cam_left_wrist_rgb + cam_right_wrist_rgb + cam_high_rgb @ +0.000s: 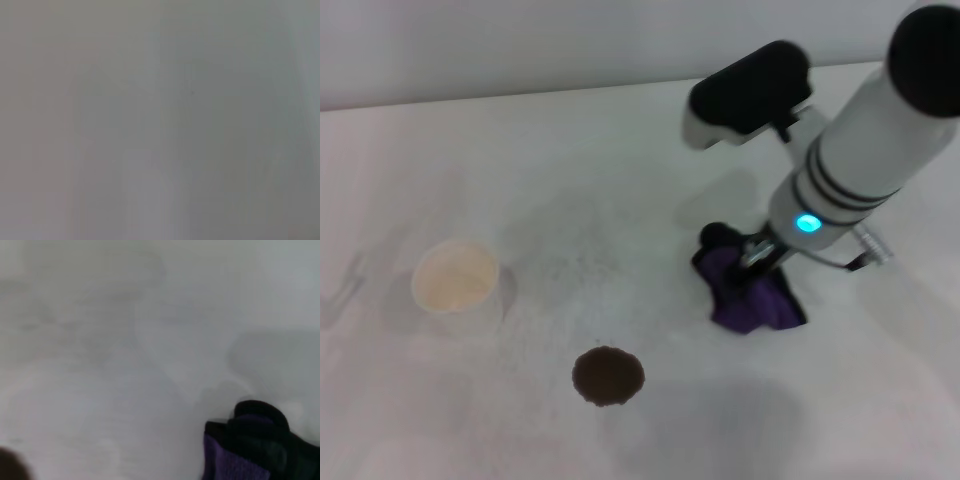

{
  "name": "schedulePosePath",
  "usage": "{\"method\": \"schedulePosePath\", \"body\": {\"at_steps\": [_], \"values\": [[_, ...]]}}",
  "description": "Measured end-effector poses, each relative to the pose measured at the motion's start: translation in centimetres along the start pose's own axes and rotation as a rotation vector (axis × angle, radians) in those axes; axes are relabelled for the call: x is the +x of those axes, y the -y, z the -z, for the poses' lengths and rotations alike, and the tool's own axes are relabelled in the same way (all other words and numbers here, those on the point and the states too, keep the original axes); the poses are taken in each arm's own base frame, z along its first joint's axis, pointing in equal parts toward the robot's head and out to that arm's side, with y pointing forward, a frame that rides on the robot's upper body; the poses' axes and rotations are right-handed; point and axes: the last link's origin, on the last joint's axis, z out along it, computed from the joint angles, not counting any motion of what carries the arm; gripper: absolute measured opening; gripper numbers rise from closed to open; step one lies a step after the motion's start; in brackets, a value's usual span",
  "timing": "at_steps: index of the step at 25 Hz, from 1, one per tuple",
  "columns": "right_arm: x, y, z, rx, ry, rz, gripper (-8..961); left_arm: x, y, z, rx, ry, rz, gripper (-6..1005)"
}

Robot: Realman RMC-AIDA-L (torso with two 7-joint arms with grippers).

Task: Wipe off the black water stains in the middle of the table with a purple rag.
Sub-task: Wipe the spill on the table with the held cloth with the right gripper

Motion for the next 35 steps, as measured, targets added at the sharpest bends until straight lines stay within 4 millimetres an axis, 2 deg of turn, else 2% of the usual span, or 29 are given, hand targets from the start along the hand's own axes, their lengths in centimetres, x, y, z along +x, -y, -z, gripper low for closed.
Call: {"method": "schedulePosePath", "body": {"at_steps": [8,9,10,14,18,22,26,35], "values": [[-0.5,-7.2,-1.0,-0.115,0.010,0.144,93,0.3,0.3,-1.3,-0.009,-0.006,-0.013,875],[-0.5,-9.0,-1.0,-0.148,0.002,0.178,93,0.4,0.3,-1.6,-0.012,-0.007,-0.015,876],[-0.5,-9.0,-1.0,-0.148,0.002,0.178,93,0.4,0.3,-1.8,-0.014,-0.007,-0.017,876],[0.1,-12.4,-1.1,-0.219,-0.037,0.228,92,0.7,0.5,-2.7,-0.022,-0.012,-0.031,876],[0.7,-14.6,-1.1,-0.298,-0.054,0.238,92,0.9,0.8,-3.0,-0.029,-0.017,-0.056,876],[1.1,-15.0,-1.5,-0.317,-0.052,0.234,92,0.9,0.8,-3.2,-0.036,-0.018,-0.059,876],[0.4,-14.3,-1.3,-0.282,-0.024,0.230,91,0.7,1.1,-2.4,-0.025,-0.008,-0.058,876],[-1.8,-8.9,-0.6,-0.050,0.006,0.170,91,-0.5,0.9,0.8,0.007,0.045,-0.033,875]]}}
